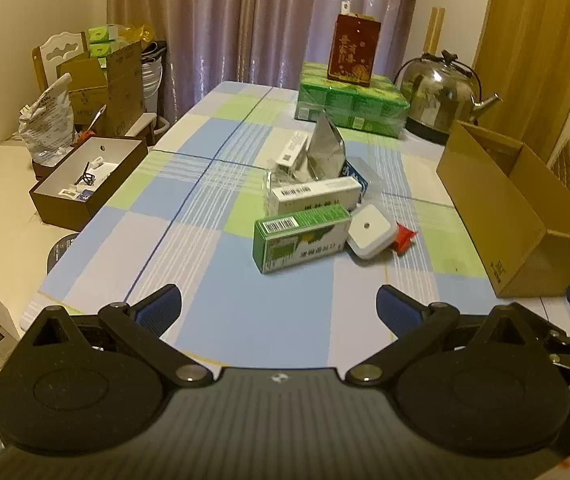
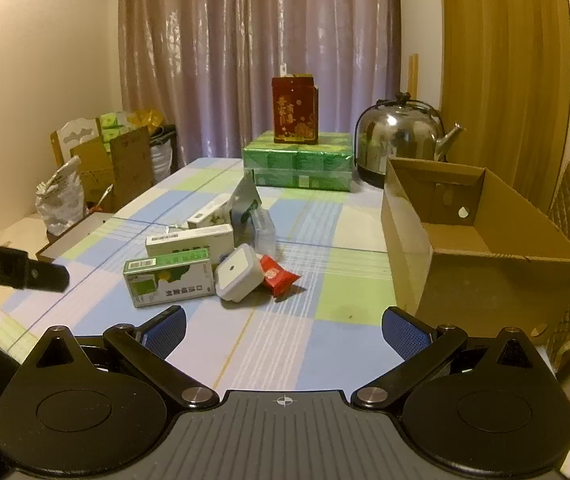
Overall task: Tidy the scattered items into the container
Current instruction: 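Move both tools toward the scattered items on the table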
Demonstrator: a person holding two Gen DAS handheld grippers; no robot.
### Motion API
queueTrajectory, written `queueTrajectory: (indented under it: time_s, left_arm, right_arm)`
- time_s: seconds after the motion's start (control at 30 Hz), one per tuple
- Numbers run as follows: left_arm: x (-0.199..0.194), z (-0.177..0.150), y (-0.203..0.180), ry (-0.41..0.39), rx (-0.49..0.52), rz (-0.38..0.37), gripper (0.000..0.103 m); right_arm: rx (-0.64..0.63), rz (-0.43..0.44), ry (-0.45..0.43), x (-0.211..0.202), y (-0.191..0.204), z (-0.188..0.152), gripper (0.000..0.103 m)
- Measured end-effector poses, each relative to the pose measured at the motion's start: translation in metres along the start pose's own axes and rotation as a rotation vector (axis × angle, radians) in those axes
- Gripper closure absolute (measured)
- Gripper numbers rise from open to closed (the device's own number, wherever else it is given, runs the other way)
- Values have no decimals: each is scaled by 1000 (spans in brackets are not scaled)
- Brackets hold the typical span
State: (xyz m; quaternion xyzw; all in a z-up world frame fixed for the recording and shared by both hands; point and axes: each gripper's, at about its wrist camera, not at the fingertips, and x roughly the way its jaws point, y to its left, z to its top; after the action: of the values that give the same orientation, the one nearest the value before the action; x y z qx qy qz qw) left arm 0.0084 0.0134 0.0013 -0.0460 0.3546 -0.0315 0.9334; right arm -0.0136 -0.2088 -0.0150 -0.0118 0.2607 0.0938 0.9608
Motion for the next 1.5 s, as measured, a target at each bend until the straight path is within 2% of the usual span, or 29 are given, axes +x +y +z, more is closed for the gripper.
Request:
queueTrajectory:
  time_s: [0.23,0.53,1.17,1.5]
  left_arm:
    - [9,10,7,-25,-53,-16,1]
    - [26,8,14,54,-40,3,1]
    - [64,16,21,78,66,-28,1]
    - [73,13,23,97,74,-33,1]
  right_arm:
    - [-18,10,8,12,-2,9,2]
    - [-29,32,37,29,3,9,2]
    - [-33,59,105,71,8,12,2]
    - [-59,80,112,85,10,17,2]
